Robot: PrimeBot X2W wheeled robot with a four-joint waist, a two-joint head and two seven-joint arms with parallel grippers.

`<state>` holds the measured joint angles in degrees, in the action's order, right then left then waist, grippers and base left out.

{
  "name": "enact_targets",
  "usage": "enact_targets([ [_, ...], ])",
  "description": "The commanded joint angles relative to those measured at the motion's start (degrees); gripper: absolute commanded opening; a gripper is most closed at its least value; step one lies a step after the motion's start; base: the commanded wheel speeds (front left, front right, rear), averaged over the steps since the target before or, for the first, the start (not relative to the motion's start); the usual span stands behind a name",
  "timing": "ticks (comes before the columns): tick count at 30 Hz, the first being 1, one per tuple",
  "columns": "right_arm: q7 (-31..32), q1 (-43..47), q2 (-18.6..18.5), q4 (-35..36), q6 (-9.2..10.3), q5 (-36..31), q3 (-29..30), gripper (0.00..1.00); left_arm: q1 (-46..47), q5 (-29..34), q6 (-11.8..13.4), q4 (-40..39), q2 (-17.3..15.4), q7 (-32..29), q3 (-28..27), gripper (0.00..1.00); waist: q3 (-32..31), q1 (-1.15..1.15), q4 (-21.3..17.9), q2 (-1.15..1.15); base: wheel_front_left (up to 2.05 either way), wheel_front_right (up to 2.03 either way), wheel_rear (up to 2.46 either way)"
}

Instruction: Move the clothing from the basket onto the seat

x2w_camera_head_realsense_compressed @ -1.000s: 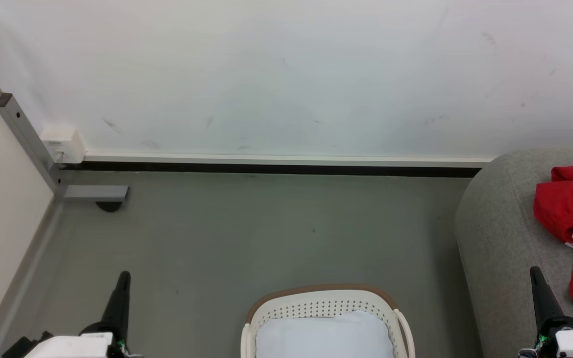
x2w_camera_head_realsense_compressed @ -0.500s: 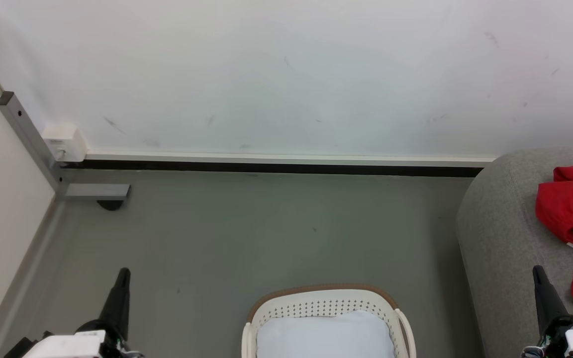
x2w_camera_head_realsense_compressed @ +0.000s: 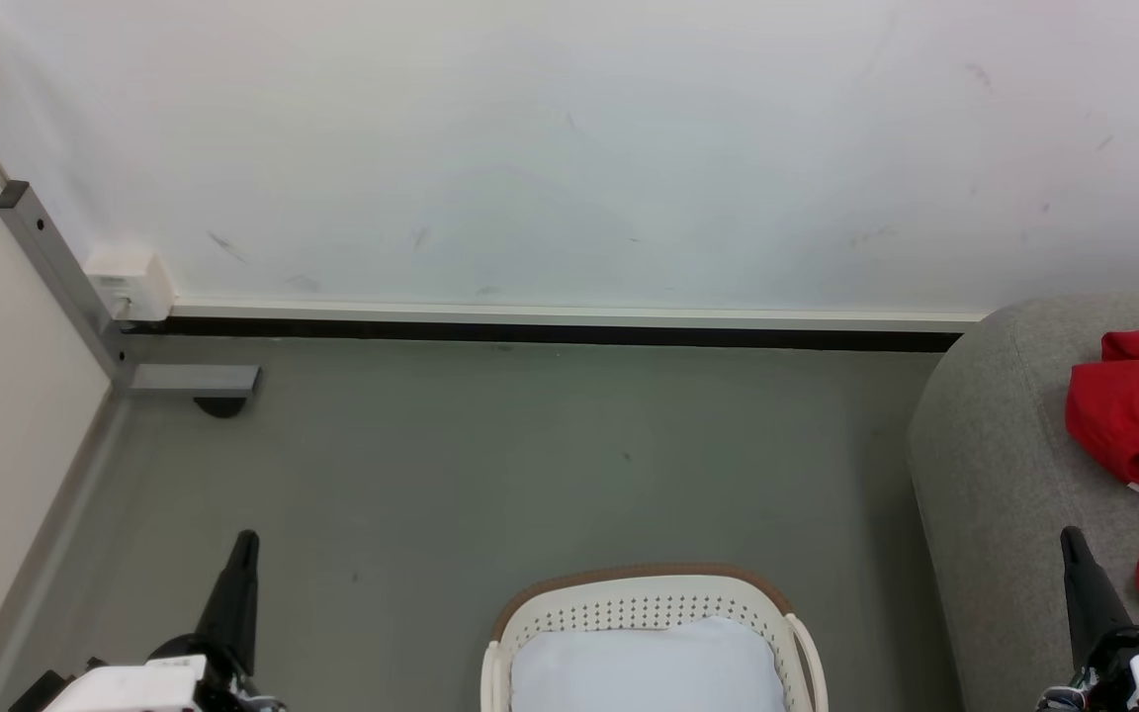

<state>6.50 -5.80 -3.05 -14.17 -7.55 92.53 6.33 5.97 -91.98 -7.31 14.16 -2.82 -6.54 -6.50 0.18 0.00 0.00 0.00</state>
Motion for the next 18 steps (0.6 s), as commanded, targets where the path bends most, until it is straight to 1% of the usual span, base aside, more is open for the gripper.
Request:
enact_targets([
  [1,0.07,-0.72,0.08,0.31,0.12,-0.02,0.26,0.00,0.49,-0.76,-0.33,-0.20,-0.10,-0.23,-0.15,0.00,0.00,0.00,0.00,0.00,0.00,0.00,0.00],
  [18,0.13,-0.72,0.11,0.31,0.12,-0.09,0.31,0.00,0.48,-0.77,-0.28,-0.20,-0.10,-0.22,-0.14,0.00,0.00,0.00,0.00,0.00,0.00,0.00,0.00],
])
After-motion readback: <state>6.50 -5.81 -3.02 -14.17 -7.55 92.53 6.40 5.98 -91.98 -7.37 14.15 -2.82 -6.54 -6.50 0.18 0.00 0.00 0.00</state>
